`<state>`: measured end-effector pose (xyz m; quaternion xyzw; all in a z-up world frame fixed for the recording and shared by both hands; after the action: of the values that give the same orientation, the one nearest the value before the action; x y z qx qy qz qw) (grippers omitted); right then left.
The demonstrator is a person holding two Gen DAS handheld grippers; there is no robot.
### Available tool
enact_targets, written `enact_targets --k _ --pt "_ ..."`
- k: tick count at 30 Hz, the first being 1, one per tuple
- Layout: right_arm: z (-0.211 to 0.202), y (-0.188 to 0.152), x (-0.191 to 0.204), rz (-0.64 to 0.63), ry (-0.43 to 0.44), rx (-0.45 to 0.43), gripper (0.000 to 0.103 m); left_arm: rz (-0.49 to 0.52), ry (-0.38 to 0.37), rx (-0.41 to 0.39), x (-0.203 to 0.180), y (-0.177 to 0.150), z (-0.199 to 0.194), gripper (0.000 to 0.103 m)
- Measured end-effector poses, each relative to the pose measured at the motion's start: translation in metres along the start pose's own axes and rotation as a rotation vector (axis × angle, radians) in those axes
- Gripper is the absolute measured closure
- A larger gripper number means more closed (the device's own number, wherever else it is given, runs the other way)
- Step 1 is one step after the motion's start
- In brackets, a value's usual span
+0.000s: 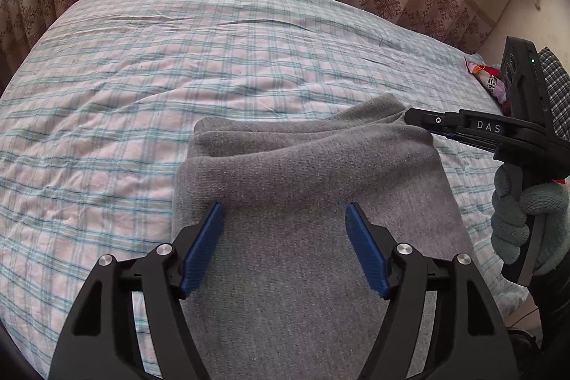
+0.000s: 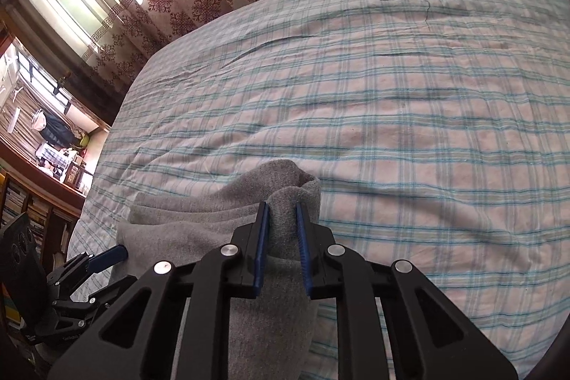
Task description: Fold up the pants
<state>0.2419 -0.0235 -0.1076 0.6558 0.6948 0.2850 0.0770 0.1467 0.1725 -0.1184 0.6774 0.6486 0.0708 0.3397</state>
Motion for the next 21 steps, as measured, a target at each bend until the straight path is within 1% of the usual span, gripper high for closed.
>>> enact_targets --k 3,5,6,7,8,10,12,13,14,15,16,17,19,20,21 --pt "-0.001 0.007 0.003 -0.001 -0.026 -0.034 0.092 0.015 0.010 0.000 0.000 -0.003 0.003 0.027" --pt "0.003 0.013 -0.002 0.008 -0.077 -0.055 0.098 0.023 0.017 -0.001 0.000 -0.007 0.006 0.027" --pt "0.006 0.017 -0.010 0.037 -0.115 -0.065 0.102 0.031 0.022 -0.003 0.000 -0.009 0.007 0.026" --pt "0.008 0.022 -0.021 0.069 -0.150 -0.074 0.103 0.043 0.029 -0.003 0.000 -0.013 0.009 0.024" --pt "0.010 0.025 -0.031 0.094 -0.153 -0.072 0.103 0.055 0.036 -0.004 -0.001 -0.016 0.010 0.023" --pt "0.014 0.026 -0.039 0.099 -0.120 -0.049 0.103 0.069 0.043 -0.012 -0.002 -0.019 0.011 0.022" --pt "0.009 0.022 -0.034 0.067 -0.061 -0.039 0.103 0.055 0.028 -0.014 -0.001 -0.017 0.010 0.021" --pt "0.004 0.019 -0.030 0.055 -0.048 -0.033 0.103 0.048 0.021 -0.015 0.000 -0.016 0.010 0.021" --pt "0.000 0.017 -0.027 0.049 -0.030 -0.027 0.101 0.042 0.017 -0.016 0.001 -0.016 0.010 0.021" --pt "-0.003 0.013 -0.024 0.045 -0.017 -0.017 0.095 0.040 0.014 -0.017 0.001 -0.016 0.009 0.021" --pt "-0.005 0.011 -0.022 0.046 -0.011 -0.010 0.069 0.040 0.014 -0.018 0.001 -0.016 0.009 0.021" --pt "-0.007 0.009 -0.020 0.050 -0.004 -0.012 0.046 0.039 0.014 -0.018 0.000 -0.016 0.009 0.021" --pt "-0.006 0.005 -0.015 0.049 0.014 0.006 0.047 0.039 0.013 -0.017 0.001 -0.015 0.009 0.021" --pt "-0.003 0.004 -0.011 0.050 0.028 0.019 0.056 0.039 0.014 -0.017 0.001 -0.016 0.009 0.021" --pt "-0.001 0.001 -0.008 0.049 0.034 0.033 0.061 0.039 0.015 -0.015 0.001 -0.016 0.009 0.021"
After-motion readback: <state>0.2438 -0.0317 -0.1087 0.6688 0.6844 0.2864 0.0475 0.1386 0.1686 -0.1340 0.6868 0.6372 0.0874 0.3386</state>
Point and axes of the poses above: each gripper's, at about its wrist camera, not at the fingertips, and z roughly the way its jaws point, x to its left, y to its top, the point moved 7 cm from there along z, roughly the way its jaws point, and after that the axes turned 10 degrees about -y, right-handed, at the moved point
